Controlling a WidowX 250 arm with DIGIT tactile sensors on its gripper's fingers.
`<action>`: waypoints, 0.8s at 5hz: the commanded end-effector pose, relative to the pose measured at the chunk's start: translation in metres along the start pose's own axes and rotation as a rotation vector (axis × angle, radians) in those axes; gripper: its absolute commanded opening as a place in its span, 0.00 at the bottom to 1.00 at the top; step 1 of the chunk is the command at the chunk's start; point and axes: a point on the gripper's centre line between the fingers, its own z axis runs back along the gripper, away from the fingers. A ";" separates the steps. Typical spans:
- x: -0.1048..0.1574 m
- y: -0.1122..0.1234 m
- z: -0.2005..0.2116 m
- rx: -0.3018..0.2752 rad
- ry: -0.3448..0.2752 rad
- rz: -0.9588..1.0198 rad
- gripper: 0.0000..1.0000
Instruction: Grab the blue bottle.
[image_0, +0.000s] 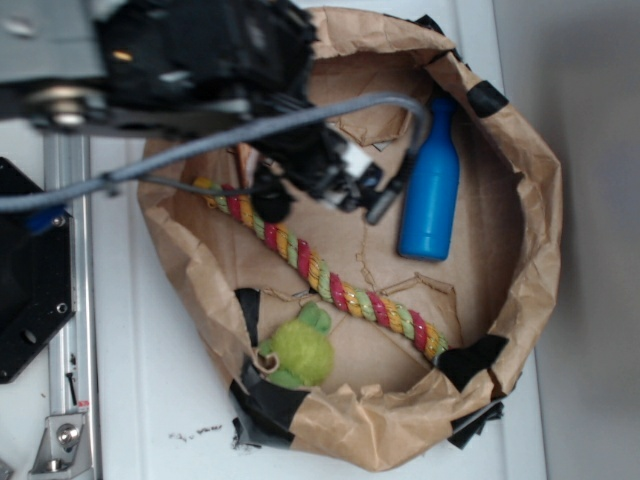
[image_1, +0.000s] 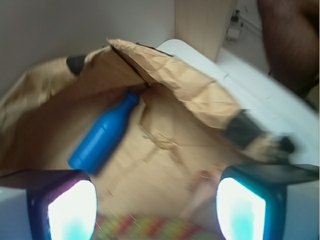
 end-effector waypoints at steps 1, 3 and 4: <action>0.016 -0.022 -0.060 -0.041 -0.038 0.101 1.00; 0.029 -0.044 -0.105 -0.003 0.023 0.073 1.00; 0.025 -0.046 -0.102 0.048 0.099 0.013 1.00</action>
